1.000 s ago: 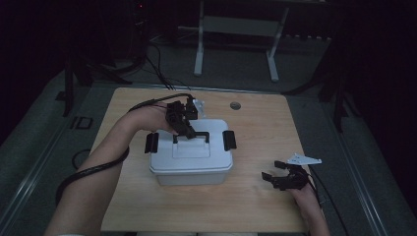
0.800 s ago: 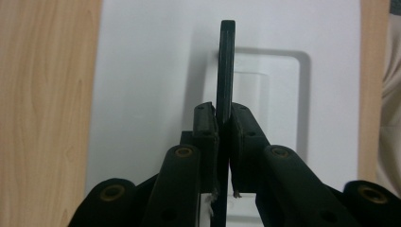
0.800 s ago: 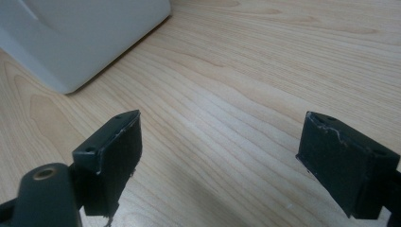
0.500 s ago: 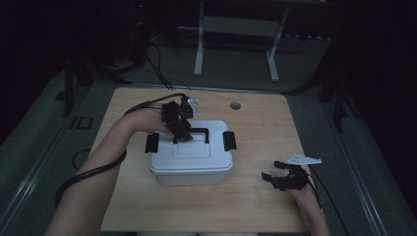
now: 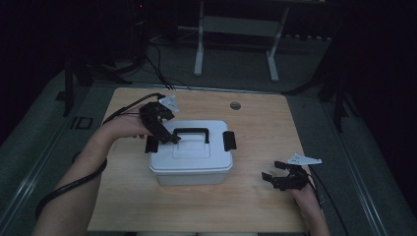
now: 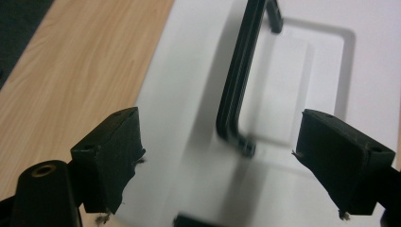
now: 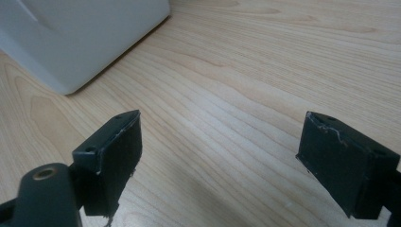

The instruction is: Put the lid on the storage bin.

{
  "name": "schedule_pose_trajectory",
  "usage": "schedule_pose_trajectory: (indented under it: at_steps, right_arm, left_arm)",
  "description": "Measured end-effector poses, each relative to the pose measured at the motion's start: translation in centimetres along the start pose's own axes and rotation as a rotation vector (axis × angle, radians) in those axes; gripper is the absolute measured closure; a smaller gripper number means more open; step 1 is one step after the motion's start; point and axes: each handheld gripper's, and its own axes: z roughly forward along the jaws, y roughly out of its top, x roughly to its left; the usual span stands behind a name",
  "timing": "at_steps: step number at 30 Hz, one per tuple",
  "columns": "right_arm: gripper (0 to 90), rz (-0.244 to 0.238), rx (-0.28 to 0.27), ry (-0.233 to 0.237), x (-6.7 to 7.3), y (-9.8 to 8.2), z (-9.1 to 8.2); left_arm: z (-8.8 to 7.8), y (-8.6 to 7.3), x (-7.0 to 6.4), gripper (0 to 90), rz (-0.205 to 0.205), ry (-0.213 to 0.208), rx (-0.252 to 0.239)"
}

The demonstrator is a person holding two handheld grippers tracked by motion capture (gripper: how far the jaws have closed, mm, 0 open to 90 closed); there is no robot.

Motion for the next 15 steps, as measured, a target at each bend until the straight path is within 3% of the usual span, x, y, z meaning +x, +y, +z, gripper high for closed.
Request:
schedule_pose_trajectory:
  at_steps: [8,15]
  right_arm:
    - [14.0,-0.005,0.007,-0.005,0.1,0.0,0.1]
    - [13.9,-0.002,0.005,-0.008,0.0,0.0,0.1]
  left_arm:
    - [-1.5,-3.6,-0.2,15.1,-0.034,0.027,-0.043]
    - [-2.5,-6.9,-0.3,15.1,-0.090,0.033,-0.081]
